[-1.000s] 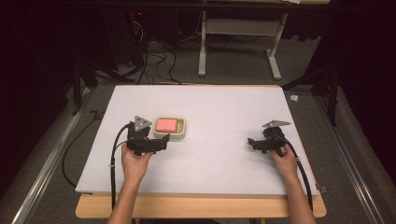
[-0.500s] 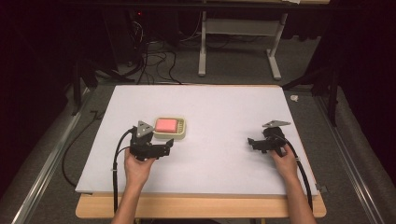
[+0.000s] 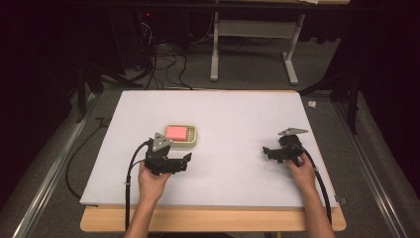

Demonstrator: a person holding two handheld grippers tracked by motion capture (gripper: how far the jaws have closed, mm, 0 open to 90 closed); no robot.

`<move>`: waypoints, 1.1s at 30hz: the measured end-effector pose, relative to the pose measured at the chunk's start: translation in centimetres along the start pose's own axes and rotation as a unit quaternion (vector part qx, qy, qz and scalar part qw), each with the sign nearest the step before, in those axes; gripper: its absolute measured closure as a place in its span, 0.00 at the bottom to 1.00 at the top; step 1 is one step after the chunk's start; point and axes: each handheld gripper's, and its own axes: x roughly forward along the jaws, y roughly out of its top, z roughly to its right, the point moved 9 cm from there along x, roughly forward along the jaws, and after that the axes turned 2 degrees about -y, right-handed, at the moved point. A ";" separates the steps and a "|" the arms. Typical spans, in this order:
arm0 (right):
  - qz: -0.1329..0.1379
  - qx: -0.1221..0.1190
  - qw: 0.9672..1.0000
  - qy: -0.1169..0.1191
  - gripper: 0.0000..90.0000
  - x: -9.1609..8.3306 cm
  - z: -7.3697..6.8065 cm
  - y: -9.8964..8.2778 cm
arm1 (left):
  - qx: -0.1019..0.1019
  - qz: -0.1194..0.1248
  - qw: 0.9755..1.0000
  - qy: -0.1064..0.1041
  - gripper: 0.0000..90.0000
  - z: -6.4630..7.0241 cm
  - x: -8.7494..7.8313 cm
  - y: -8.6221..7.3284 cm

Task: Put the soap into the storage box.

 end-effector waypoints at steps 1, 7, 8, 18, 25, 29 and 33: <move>0.000 0.001 1.000 0.000 0.17 0.0 0.0 0.0 | 0.001 -0.001 1.000 -0.001 0.14 0.2 0.1 -0.1; -0.001 0.000 1.000 0.001 0.17 0.0 0.0 0.0 | 0.006 -0.009 1.000 -0.012 0.14 1.0 0.9 -0.6; -0.001 0.000 1.000 0.001 0.17 0.0 0.0 0.0 | 0.006 -0.010 1.000 -0.012 0.15 1.1 1.0 -0.7; 0.000 0.001 1.000 0.000 0.17 0.0 0.0 0.0 | 0.009 -0.018 1.000 -0.022 0.16 1.9 2.2 -1.4; -0.001 0.000 1.000 0.001 0.17 0.0 0.0 0.0 | 0.015 -0.028 0.999 -0.029 0.16 2.7 3.5 -2.2; -0.001 0.000 1.000 0.001 0.17 0.0 0.0 0.0 | 0.015 -0.030 0.999 -0.033 0.16 2.9 4.0 -2.5; -0.001 0.000 1.000 0.001 0.17 0.0 0.0 0.0 | 0.018 -0.037 0.999 -0.031 0.16 3.1 4.6 -2.9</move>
